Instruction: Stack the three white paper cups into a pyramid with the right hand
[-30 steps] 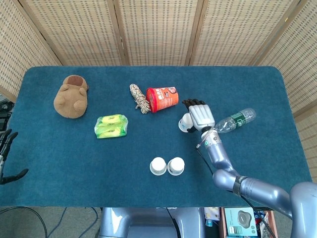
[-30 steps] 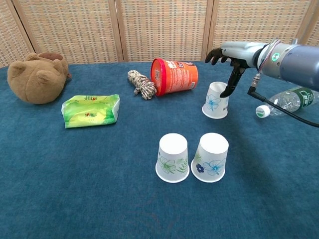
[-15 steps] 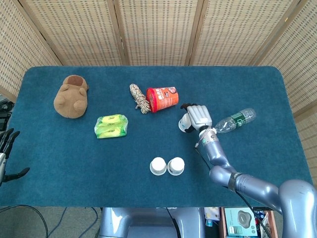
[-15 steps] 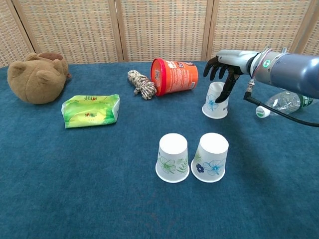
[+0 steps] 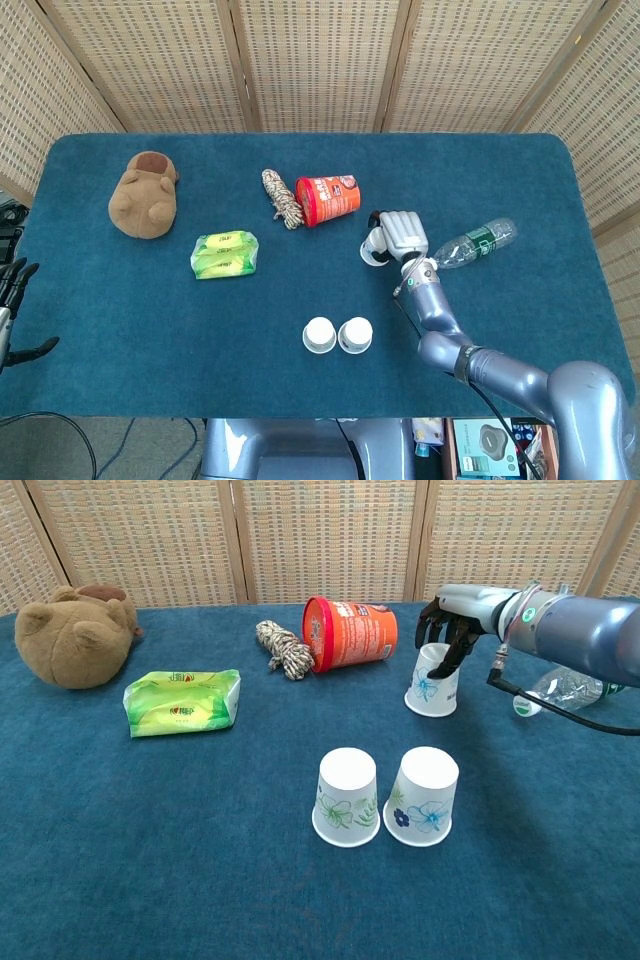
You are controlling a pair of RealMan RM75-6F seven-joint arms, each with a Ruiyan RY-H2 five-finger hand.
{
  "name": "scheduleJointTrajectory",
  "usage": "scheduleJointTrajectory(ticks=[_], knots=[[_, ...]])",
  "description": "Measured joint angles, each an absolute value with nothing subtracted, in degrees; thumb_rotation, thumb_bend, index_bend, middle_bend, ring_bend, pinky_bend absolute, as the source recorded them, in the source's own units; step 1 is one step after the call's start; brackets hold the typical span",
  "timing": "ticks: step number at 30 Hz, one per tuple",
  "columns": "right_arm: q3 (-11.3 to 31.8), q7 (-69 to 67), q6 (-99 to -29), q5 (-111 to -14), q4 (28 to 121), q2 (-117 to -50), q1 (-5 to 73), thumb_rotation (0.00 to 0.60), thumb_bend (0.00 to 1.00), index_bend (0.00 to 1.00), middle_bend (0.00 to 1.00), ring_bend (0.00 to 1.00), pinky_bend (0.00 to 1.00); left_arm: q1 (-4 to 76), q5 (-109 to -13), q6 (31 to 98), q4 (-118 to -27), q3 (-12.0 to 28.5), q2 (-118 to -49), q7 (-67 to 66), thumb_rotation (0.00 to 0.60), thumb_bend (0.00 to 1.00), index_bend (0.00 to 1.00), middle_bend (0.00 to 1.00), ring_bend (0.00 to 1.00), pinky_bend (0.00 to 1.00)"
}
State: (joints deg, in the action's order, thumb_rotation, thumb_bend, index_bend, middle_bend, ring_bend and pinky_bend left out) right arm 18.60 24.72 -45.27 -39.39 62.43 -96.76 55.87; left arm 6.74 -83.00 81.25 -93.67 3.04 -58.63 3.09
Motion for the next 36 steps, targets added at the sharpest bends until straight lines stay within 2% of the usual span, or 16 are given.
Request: scheduleJointTrajectory(ticks=[9, 15, 21, 29, 33, 36], knots=[[18.2, 23.9, -46.0, -40.8, 64.1, -95.9, 55.3, 0.6, 0.41, 0.43, 0.5, 0.42, 0.52, 6.7, -83.4, 81.4, -93.9, 2.8, -58.6, 3.0, 0.6, 0.18, 0.0, 0.0, 0.0, 0.0], [17.7, 23.4, -47.6, -43.4, 69.6, -93.0, 54.3, 0.6, 0.41, 0.43, 0.5, 0.42, 0.52, 6.8, -84.0, 81.4, -94.0, 2.6, -58.6, 2.8, 0.6, 0.18, 0.0, 0.0, 0.0, 0.0], [16.5, 22.4, -50.7, -50.5, 83.4, -85.5, 51.7, 0.6, 0.41, 0.43, 0.5, 0.42, 0.52, 6.7, -85.7, 81.9, -94.3, 2.0, -58.5, 2.8, 0.6, 0.18, 0.0, 0.0, 0.0, 0.0], [13.4, 24.0, -57.1, -61.4, 107.9, -72.8, 46.8, 0.6, 0.42, 0.43, 0.5, 0.42, 0.52, 6.6, -87.9, 82.6, -94.5, 1.1, -57.7, 3.8, 0.6, 0.18, 0.0, 0.0, 0.0, 0.0], [11.3, 26.4, -59.7, -64.8, 115.1, -69.1, 44.8, 0.6, 0.42, 0.43, 0.5, 0.42, 0.52, 6.5, -89.2, 83.5, -95.2, 1.0, -57.1, 3.6, 0.6, 0.18, 0.0, 0.0, 0.0, 0.0], [9.7, 28.9, -61.3, -65.9, 117.2, -68.8, 43.8, 0.6, 0.42, 0.43, 0.5, 0.42, 0.52, 6.1, -90.0, 84.5, -95.9, 0.7, -56.6, 3.3, 0.6, 0.18, 0.0, 0.0, 0.0, 0.0]])
